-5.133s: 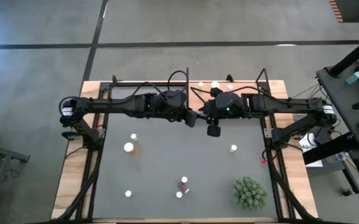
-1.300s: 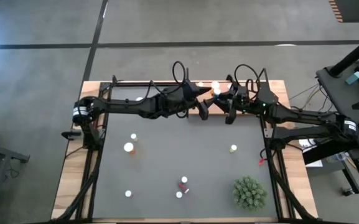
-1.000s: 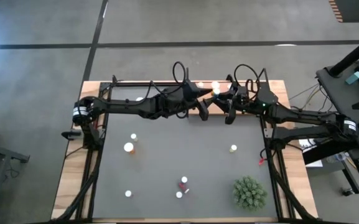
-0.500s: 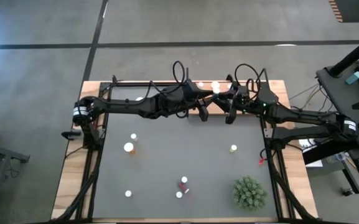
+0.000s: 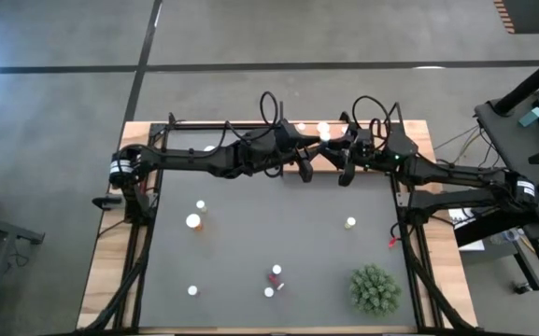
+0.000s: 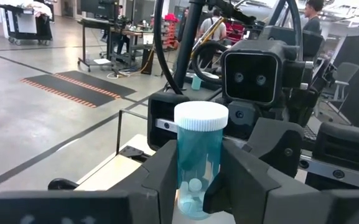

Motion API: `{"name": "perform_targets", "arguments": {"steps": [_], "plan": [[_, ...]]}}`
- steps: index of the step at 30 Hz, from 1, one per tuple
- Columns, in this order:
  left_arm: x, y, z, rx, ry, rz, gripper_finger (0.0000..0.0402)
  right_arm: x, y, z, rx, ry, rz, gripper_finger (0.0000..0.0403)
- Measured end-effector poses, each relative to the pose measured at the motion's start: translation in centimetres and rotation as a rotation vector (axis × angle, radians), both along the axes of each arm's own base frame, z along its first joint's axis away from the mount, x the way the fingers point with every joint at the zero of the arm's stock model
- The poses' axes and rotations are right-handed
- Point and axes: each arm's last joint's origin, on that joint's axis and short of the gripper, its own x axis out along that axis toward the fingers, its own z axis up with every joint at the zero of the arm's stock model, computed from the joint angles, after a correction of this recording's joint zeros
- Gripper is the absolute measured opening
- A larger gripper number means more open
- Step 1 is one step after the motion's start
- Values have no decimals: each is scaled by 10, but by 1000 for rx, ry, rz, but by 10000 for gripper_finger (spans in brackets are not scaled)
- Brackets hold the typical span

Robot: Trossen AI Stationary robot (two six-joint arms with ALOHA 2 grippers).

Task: Pick and place medicine bottles onto shelf by color
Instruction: Put the bottom left blue medicine bottle on the shelf

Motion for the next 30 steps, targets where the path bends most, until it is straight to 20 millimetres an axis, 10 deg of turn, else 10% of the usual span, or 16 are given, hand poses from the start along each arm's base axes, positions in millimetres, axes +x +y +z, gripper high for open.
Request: {"name": "perform_targets", "arguments": {"steps": [17,24,30], "plan": [[0,0,0,2,-1,-3,79,1,0,-2,186,253,6,192],[0,0,-7,-7,71,-3,79,-22,8,40,207,696,8,201],[-1,-2,-19,-36,196,-71,79,-31,11,85,126,663,24,193]]}}
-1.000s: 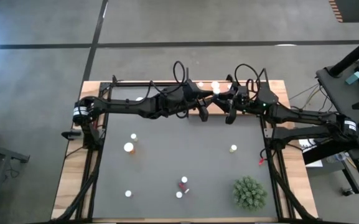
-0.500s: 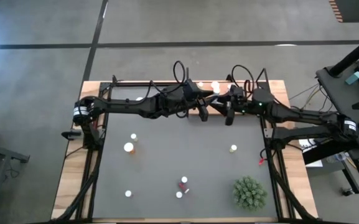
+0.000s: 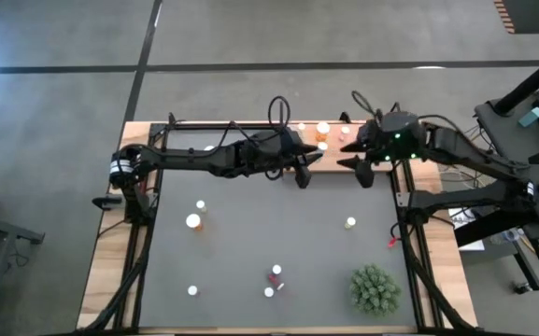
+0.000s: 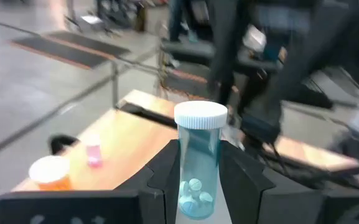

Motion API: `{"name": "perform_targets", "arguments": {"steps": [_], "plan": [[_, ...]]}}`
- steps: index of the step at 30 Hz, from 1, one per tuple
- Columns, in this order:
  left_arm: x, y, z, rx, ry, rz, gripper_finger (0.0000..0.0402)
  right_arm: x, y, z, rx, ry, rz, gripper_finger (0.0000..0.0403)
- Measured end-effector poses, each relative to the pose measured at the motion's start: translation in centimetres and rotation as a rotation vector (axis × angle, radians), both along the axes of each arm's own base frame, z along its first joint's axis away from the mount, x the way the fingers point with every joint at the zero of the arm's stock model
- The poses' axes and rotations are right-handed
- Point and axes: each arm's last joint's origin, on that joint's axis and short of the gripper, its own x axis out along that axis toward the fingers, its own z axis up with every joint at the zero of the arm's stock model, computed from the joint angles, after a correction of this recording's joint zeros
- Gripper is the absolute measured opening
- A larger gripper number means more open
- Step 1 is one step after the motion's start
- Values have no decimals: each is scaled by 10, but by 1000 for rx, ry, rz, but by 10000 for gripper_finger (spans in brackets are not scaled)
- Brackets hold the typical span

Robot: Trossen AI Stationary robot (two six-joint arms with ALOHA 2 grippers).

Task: Pick and place medicine bottles onto shelf by color
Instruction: Put the bottom left blue medicine bottle on the shelf

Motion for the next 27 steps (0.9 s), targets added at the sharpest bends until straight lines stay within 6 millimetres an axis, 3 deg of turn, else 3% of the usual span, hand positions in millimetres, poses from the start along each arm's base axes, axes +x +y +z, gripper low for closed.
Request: {"name": "perform_targets", "arguments": {"steps": [5,16,27], "plan": [[0,-3,-2,-2,21,-77,79,5,0,19,-54,-49,80,192],[1,-5,-3,94,43,-219,79,31,-7,29,-137,40,267,192],[0,-5,-6,88,69,-222,79,55,-15,18,-60,232,306,192]]}}
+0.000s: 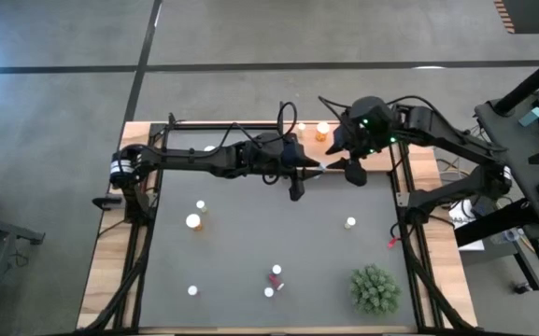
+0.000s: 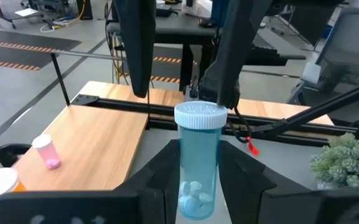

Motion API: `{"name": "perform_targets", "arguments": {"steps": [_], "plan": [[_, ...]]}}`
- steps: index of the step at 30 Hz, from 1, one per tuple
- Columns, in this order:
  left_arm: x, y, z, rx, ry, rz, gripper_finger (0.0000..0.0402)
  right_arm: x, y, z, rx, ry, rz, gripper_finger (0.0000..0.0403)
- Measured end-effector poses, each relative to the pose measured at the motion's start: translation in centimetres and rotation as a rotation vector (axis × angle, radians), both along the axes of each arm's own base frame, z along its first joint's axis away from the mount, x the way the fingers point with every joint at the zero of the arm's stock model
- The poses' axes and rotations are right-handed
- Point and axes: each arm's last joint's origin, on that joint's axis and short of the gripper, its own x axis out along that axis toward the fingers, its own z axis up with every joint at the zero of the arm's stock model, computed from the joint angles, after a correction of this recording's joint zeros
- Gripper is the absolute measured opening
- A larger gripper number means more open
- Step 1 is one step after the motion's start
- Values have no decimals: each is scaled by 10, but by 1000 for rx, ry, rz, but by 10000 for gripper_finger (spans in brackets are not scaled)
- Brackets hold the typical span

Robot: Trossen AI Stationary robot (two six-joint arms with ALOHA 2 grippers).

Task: Pick and place medicine bottles onto shelf by color
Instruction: Put the bottom left blue medicine bottle on the shelf

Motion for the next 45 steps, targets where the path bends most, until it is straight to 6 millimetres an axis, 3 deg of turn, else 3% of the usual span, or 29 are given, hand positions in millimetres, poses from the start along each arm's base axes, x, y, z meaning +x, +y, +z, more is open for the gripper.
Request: {"name": "perform_targets", "arguments": {"steps": [9,20,33,45], "plan": [[0,0,-2,-7,16,3,79,-1,1,1,1,-6,4,192],[0,1,0,9,4,40,79,-4,5,5,133,-42,31,192],[0,0,0,8,5,36,79,0,2,6,74,-69,-7,192],[1,0,4,13,-38,37,79,11,-2,-8,97,6,-7,192]]}}
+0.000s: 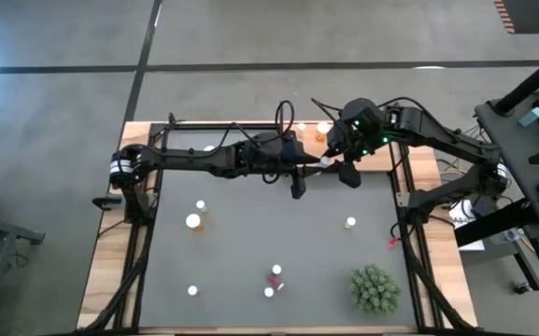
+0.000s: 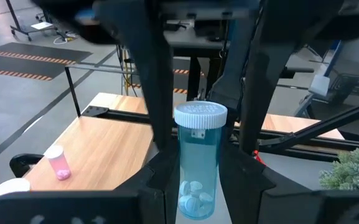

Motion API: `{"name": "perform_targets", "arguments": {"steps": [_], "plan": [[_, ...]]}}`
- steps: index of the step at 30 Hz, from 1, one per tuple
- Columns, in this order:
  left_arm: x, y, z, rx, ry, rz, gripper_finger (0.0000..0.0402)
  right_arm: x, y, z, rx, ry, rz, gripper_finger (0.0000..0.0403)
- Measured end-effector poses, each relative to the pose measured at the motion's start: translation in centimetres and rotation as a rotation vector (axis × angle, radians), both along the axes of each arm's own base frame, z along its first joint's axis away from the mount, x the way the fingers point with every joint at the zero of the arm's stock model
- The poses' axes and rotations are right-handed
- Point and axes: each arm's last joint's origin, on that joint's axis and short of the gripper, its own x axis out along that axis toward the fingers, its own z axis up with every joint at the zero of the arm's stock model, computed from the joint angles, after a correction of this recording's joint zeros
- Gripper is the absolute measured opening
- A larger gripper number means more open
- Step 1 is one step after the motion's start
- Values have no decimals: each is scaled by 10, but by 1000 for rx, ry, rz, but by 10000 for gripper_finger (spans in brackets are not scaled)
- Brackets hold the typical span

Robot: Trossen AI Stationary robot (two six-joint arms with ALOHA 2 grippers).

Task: Pick and place medicine bottles onto shelf by color
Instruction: Put the bottom left blue medicine bottle on the shelf

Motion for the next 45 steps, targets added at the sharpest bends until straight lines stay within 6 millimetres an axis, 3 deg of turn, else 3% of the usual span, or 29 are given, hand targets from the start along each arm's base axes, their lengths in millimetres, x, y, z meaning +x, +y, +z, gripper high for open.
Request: {"name": "perform_targets", "arguments": {"steps": [13,23,35,45], "plan": [[0,0,0,-1,2,1,79,1,0,-1,-13,5,16,140],[0,1,0,-6,-3,3,80,0,0,-2,-13,18,22,136],[0,1,-1,-59,1,21,135,-5,1,-3,-15,56,37,135],[0,1,0,-79,-10,42,138,-6,1,-2,-40,45,54,101]]}}
